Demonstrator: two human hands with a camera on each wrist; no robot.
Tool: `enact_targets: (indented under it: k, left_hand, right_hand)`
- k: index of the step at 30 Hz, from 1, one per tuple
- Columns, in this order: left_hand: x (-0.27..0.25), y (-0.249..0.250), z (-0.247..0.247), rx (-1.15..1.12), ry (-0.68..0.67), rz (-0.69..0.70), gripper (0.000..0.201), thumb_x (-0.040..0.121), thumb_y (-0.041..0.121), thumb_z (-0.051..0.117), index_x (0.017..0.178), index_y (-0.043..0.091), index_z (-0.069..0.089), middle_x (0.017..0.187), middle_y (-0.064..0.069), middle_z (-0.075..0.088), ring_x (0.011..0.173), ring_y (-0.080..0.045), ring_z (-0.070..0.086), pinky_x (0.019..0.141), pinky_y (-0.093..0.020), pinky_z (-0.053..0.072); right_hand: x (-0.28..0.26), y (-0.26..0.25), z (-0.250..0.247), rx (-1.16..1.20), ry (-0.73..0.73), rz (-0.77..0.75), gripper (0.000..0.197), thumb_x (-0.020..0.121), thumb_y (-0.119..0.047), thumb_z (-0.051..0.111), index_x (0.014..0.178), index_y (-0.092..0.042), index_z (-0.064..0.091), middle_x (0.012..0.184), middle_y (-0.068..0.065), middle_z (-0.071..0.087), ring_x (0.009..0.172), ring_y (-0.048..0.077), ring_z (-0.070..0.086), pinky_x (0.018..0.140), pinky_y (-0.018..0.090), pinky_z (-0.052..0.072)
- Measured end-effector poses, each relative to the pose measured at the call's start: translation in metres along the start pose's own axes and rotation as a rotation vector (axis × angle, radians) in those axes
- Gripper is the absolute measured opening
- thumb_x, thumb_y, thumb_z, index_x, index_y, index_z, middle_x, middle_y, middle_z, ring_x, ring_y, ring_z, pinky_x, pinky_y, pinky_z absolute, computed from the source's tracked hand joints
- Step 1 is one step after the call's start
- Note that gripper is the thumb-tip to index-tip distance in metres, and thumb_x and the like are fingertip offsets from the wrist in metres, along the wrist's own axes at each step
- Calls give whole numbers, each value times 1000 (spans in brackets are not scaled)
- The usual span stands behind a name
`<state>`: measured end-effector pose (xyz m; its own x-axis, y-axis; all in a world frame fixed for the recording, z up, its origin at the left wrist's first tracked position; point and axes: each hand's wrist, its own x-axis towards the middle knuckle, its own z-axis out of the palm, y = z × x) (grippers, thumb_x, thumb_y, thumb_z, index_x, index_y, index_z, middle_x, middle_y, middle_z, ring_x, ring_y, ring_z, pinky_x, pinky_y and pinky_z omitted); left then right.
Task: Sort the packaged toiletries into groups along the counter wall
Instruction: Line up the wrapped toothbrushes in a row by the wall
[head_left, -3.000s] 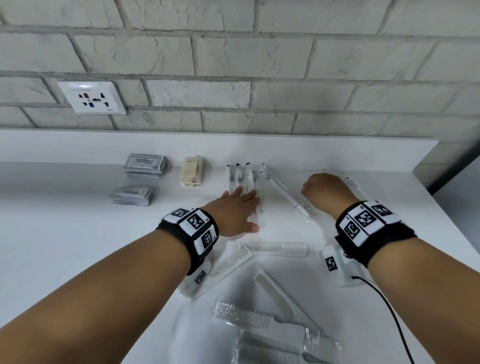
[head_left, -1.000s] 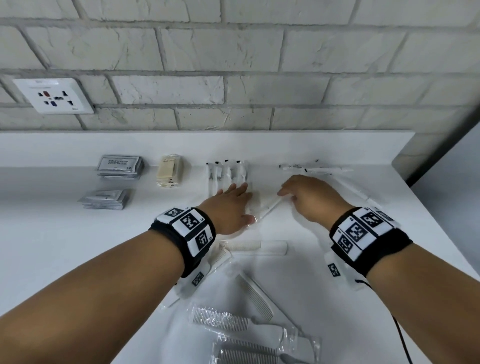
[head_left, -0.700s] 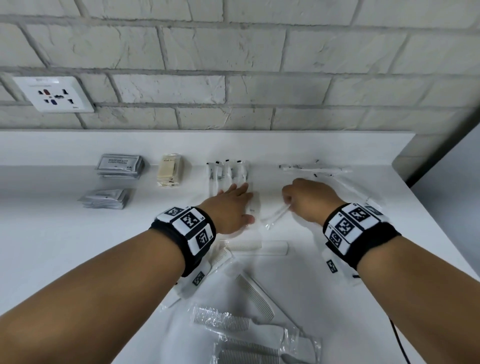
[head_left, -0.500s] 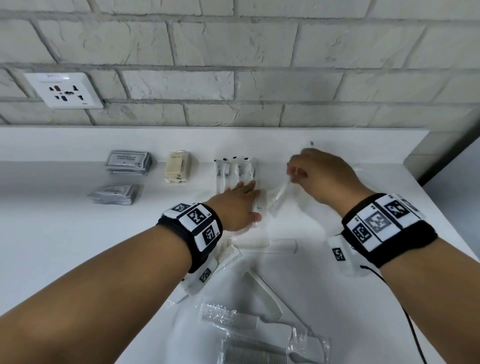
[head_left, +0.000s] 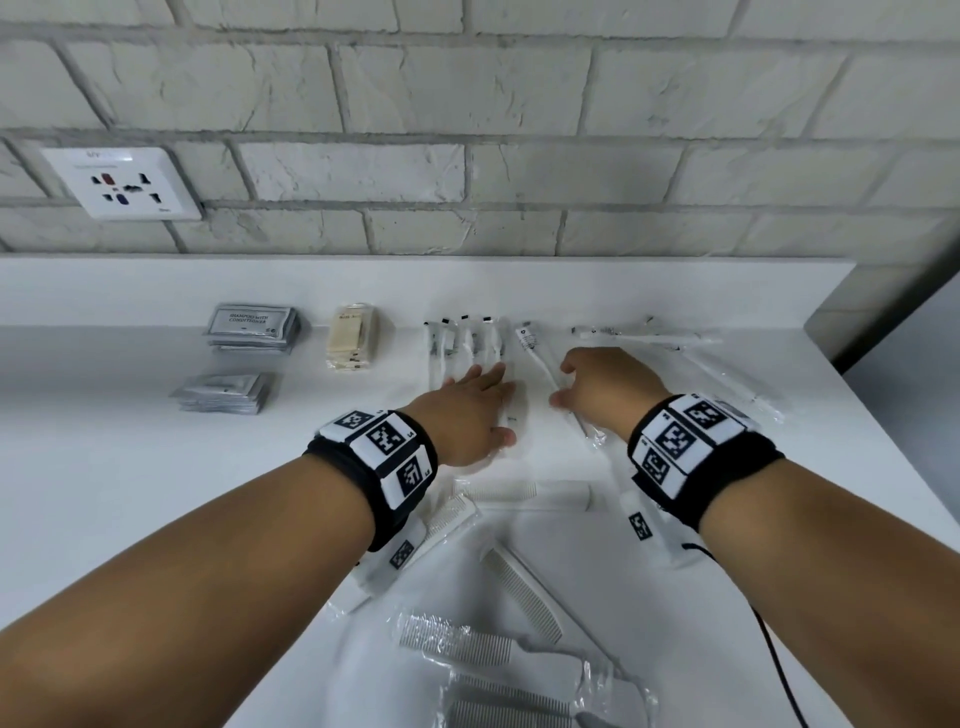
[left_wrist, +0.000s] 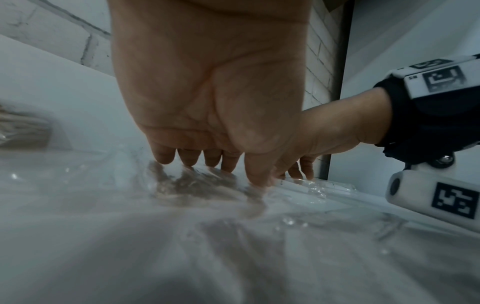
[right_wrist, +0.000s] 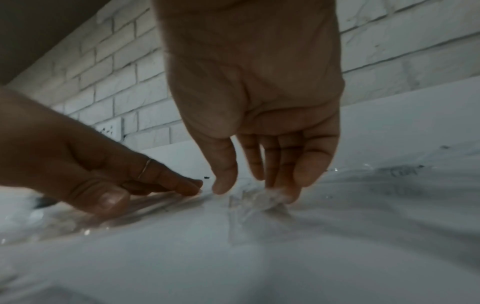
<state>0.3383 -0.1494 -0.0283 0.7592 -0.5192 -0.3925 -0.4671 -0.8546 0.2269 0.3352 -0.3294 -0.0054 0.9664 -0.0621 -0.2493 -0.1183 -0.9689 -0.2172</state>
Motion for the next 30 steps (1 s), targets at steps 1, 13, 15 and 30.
enact_targets:
  k: [1,13,15,30]
  left_hand:
    - [0,0,0,-2,2,1,70,99,43,40,154,16,6,161,-3,-10,148,-24,-6,119,-43,4]
    - [0,1,-3,-10,-13,3,70,99,42,40,153,15,6,161,-4,-9,148,-25,-6,119,-44,6]
    - [-1,1,-4,-5,-14,8,69,99,43,39,153,14,6,161,-5,-9,148,-25,-6,119,-44,7]
    - [-3,17,-5,52,101,151,66,99,44,38,153,19,9,161,-3,-6,148,-24,-7,119,-43,3]
  right_hand:
    - [1,-4,1,-14,-27,33,30,86,-29,64,107,-9,62,97,4,65,94,24,63,68,27,46]
    - [12,-27,7,64,-36,91,44,84,-21,65,123,-7,50,119,15,55,100,30,59,71,28,42]
    - [12,-30,10,3,-112,32,38,84,-28,67,114,-7,58,104,9,61,86,24,59,59,25,40]
    - [29,41,-17,-362,223,81,40,90,-13,39,127,-16,53,125,10,52,116,32,47,95,42,40]
